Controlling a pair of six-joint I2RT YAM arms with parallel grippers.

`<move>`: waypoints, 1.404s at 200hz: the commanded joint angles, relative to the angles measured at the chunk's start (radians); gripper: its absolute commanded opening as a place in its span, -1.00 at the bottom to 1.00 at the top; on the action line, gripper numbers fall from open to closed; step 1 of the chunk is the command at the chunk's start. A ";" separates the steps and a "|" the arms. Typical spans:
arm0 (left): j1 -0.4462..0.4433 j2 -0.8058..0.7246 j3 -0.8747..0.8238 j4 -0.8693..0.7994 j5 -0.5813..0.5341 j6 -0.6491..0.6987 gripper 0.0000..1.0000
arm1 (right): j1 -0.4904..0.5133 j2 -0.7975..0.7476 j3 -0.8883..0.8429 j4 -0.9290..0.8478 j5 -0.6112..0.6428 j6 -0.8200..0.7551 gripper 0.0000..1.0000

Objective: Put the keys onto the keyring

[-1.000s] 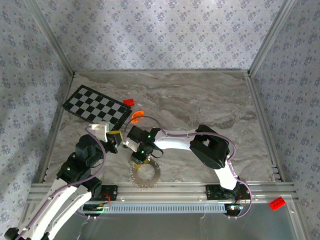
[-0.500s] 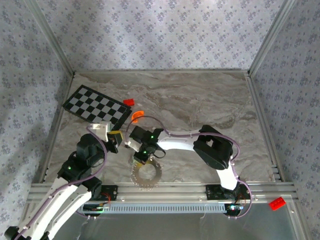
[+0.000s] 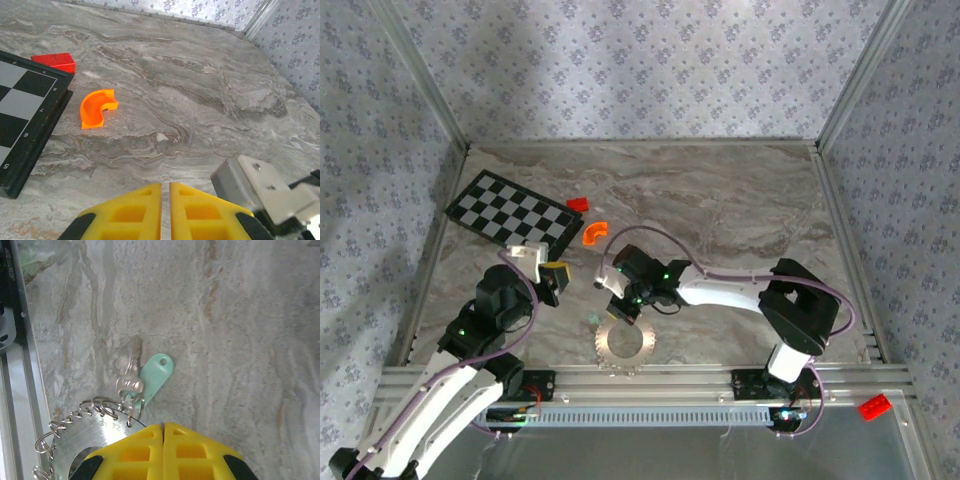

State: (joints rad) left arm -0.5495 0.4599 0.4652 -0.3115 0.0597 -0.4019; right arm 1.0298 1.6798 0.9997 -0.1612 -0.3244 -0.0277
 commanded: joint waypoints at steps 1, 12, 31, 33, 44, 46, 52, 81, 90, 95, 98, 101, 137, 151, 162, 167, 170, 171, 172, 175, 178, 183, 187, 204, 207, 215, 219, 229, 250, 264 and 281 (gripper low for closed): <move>0.009 0.011 0.038 0.029 0.029 0.003 -0.76 | -0.021 -0.023 -0.020 0.018 -0.023 -0.024 -1.00; 0.008 0.016 0.037 0.031 0.031 0.000 -0.76 | -0.036 -0.013 -0.018 -0.004 -0.021 -0.018 -1.00; 0.009 0.019 0.033 0.031 0.031 0.000 -0.76 | -0.058 0.001 -0.021 -0.038 -0.019 -0.009 -1.00; 0.009 0.020 0.032 0.032 0.028 0.000 -0.76 | -0.061 0.002 -0.023 -0.040 -0.019 -0.008 -1.00; 0.009 0.019 0.027 0.035 0.026 0.000 -0.76 | -0.066 0.000 -0.030 -0.057 -0.013 -0.010 -1.00; 0.009 0.019 0.026 0.037 0.025 0.000 -0.76 | -0.067 -0.002 -0.031 -0.059 -0.012 -0.012 -1.00; 0.008 0.019 0.023 0.040 0.024 0.000 -0.76 | -0.069 -0.004 -0.032 -0.068 -0.009 -0.016 -1.00; 0.009 0.026 0.012 0.062 0.022 0.001 -0.75 | -0.069 -0.002 -0.027 -0.121 0.010 -0.032 -1.00; 0.009 0.030 0.011 0.065 0.021 0.002 -0.76 | -0.069 0.003 -0.025 -0.130 0.018 -0.034 -0.98; 0.009 0.029 0.010 0.066 0.021 0.003 -0.75 | -0.069 0.007 -0.022 -0.134 0.021 -0.034 -0.94; 0.009 0.029 0.011 0.066 0.022 0.004 -0.75 | -0.069 0.008 -0.020 -0.138 0.022 -0.034 -0.91; 0.009 0.029 0.008 0.067 0.022 0.005 -0.75 | -0.069 0.009 -0.017 -0.140 0.022 -0.035 -0.87; 0.008 0.001 0.007 0.048 0.020 0.005 -0.75 | -0.058 0.009 0.034 -0.168 0.033 -0.066 -0.43; 0.009 -0.016 0.007 0.034 0.016 0.006 -0.75 | -0.048 0.011 0.062 -0.176 0.025 -0.086 -0.29; 0.009 -0.029 0.008 0.021 0.009 0.006 -0.75 | -0.040 0.020 0.083 -0.179 0.013 -0.100 -0.20; 0.009 -0.035 0.009 0.017 0.007 0.008 -0.75 | -0.036 0.026 0.094 -0.179 0.005 -0.105 -0.16; 0.009 -0.039 0.010 0.015 0.005 0.008 -0.75 | -0.034 0.031 0.101 -0.181 0.001 -0.108 -0.14; 0.009 -0.039 0.010 0.014 0.005 0.008 -0.75 | -0.034 0.033 0.103 -0.182 -0.002 -0.108 -0.14; 0.009 -0.041 0.010 0.013 0.005 0.008 -0.75 | -0.032 0.035 0.106 -0.182 -0.003 -0.109 -0.14; 0.009 -0.044 0.010 0.011 0.004 0.006 -0.75 | -0.030 0.041 0.113 -0.185 -0.004 -0.112 -0.13; 0.009 -0.048 0.012 0.010 0.003 0.007 -0.75 | -0.028 0.050 0.121 -0.189 -0.006 -0.114 -0.12; 0.009 -0.051 0.010 0.008 0.002 0.006 -0.74 | -0.027 0.064 0.138 -0.197 -0.007 -0.118 -0.11; 0.009 -0.054 0.012 0.008 0.002 0.006 -0.74 | -0.025 0.076 0.150 -0.204 -0.007 -0.118 -0.11; 0.010 -0.055 0.014 0.007 0.003 0.008 -0.74 | -0.024 0.127 0.201 -0.243 -0.008 -0.117 -0.11; 0.010 -0.053 0.015 0.006 0.002 0.008 -0.74 | -0.024 0.136 0.222 -0.249 -0.008 -0.115 -0.11; 0.011 -0.052 0.014 0.006 0.002 0.008 -0.74 | -0.023 0.156 0.246 -0.269 -0.012 -0.112 -0.13; 0.010 -0.051 0.015 0.006 0.002 0.009 -0.74 | -0.024 0.166 0.255 -0.277 -0.013 -0.109 -0.14; 0.010 -0.050 0.014 0.006 0.002 0.012 -0.74 | -0.023 0.186 0.273 -0.298 -0.013 -0.102 -0.17; 0.010 -0.051 0.012 0.006 -0.004 0.018 -0.74 | -0.021 0.213 0.293 -0.324 -0.019 -0.094 -0.27; 0.011 -0.050 0.010 0.007 -0.006 0.020 -0.74 | -0.019 0.229 0.306 -0.336 -0.022 -0.089 -0.29; 0.010 -0.052 0.010 0.010 -0.004 0.020 -0.74 | -0.011 0.250 0.329 -0.349 -0.038 -0.089 -0.27</move>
State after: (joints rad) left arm -0.5449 0.4133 0.4652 -0.2962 0.0616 -0.4011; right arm 1.0065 1.8942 1.2762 -0.4465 -0.3298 -0.1207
